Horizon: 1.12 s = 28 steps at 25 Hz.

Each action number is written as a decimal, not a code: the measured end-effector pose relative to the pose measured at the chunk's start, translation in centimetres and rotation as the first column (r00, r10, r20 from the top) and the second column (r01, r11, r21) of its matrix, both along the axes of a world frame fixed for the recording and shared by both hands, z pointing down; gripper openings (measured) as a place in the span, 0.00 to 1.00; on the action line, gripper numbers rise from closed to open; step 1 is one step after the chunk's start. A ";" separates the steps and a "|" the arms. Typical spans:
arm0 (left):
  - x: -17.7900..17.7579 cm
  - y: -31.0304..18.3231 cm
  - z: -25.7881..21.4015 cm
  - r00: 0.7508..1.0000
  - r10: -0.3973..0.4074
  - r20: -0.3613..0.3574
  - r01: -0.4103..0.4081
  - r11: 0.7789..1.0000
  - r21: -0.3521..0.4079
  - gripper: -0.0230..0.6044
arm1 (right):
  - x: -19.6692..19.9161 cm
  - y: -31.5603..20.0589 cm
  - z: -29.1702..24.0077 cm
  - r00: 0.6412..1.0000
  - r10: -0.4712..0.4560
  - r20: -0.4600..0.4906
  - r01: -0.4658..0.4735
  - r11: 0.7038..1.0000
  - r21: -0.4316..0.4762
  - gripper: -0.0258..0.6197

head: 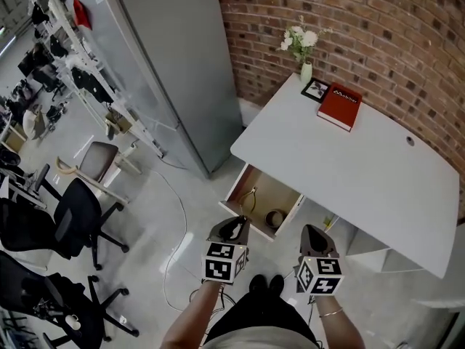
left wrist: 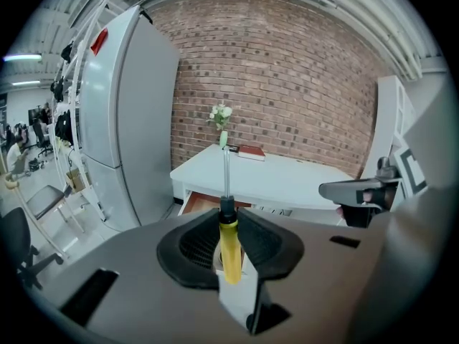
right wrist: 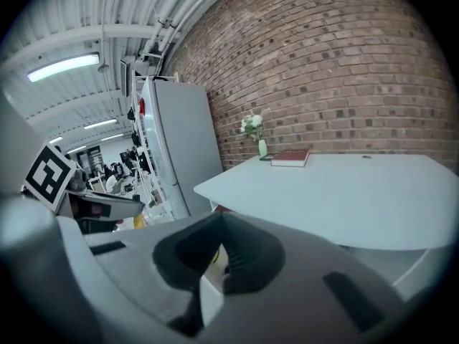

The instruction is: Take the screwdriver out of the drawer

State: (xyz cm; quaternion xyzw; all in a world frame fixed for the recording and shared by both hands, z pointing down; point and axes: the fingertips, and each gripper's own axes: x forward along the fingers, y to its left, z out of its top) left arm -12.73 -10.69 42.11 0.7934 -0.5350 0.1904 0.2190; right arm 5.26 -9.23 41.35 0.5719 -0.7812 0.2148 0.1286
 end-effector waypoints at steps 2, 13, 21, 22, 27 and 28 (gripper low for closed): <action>-0.1 0.1 -0.5 1.000 -0.003 0.001 0.003 1.000 0.010 0.14 | -0.3 -0.1 -0.3 1.000 -0.008 0.006 0.008 1.000 0.000 0.04; -0.7 1.7 -0.8 0.999 -0.036 -0.007 0.036 0.999 0.015 0.14 | -1.0 0.8 -0.9 0.999 -0.051 -0.015 0.051 0.999 0.003 0.04; -0.7 1.6 -1.2 0.999 -0.038 -0.007 0.038 0.999 0.022 0.14 | -0.7 1.2 -1.2 0.998 -0.055 -0.003 0.055 0.998 -0.007 0.04; -0.7 1.4 -1.4 0.999 -0.040 -0.006 0.040 0.999 0.028 0.14 | -0.6 1.1 -1.2 0.998 -0.056 -0.002 0.056 0.998 -0.005 0.04; -0.3 1.3 -1.6 0.999 -0.033 0.004 0.033 0.999 0.030 0.14 | -0.4 1.2 -1.2 0.999 -0.052 0.011 0.052 0.999 -0.009 0.04; -0.3 1.3 -1.7 0.999 -0.034 0.003 0.034 0.999 0.030 0.14 | -0.3 1.2 -1.2 0.999 -0.053 0.010 0.053 0.999 -0.010 0.04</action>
